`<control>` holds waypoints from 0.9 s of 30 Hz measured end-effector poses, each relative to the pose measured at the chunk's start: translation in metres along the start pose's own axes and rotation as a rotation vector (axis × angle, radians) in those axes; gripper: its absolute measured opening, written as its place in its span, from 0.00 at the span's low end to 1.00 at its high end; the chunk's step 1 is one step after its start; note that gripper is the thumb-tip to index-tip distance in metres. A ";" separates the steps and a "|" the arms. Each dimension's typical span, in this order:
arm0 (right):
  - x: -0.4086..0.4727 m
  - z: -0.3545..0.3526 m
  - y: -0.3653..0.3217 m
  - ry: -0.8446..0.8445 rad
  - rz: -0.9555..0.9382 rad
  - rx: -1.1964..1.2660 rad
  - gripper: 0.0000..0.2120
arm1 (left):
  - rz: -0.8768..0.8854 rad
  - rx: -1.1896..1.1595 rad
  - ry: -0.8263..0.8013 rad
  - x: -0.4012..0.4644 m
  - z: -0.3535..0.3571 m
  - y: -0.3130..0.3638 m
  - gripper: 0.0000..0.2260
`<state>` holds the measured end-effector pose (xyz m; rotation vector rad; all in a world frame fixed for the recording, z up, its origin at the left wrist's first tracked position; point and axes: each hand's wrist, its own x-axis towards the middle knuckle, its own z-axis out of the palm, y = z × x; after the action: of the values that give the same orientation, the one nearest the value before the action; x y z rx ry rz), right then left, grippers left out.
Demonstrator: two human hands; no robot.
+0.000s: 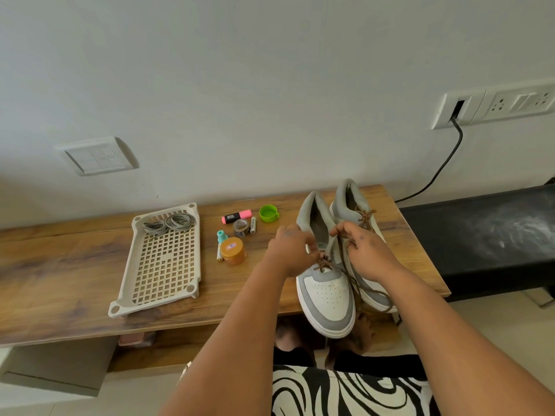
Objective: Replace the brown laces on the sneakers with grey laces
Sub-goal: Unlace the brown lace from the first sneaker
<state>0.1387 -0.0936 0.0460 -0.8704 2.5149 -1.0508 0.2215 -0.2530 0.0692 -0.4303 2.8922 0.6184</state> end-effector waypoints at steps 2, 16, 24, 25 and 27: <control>0.001 0.001 0.000 0.004 -0.021 -0.030 0.18 | 0.015 -0.327 0.023 -0.004 -0.004 0.002 0.07; -0.012 0.003 -0.017 -0.025 -0.048 -0.021 0.06 | -0.098 -0.732 0.045 -0.011 -0.013 -0.018 0.06; -0.014 0.002 -0.012 0.011 -0.008 -0.043 0.04 | -0.127 -0.221 -0.222 -0.008 0.001 -0.021 0.12; -0.014 0.001 -0.015 0.007 -0.029 -0.030 0.06 | -0.106 -0.235 -0.208 -0.008 0.000 -0.018 0.09; -0.015 -0.001 -0.021 -0.045 -0.078 -0.041 0.09 | -0.058 -0.407 -0.161 -0.010 -0.006 -0.011 0.07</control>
<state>0.1590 -0.0954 0.0625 -0.9992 2.4916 -0.9951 0.2339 -0.2623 0.0728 -0.4851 2.5870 1.1792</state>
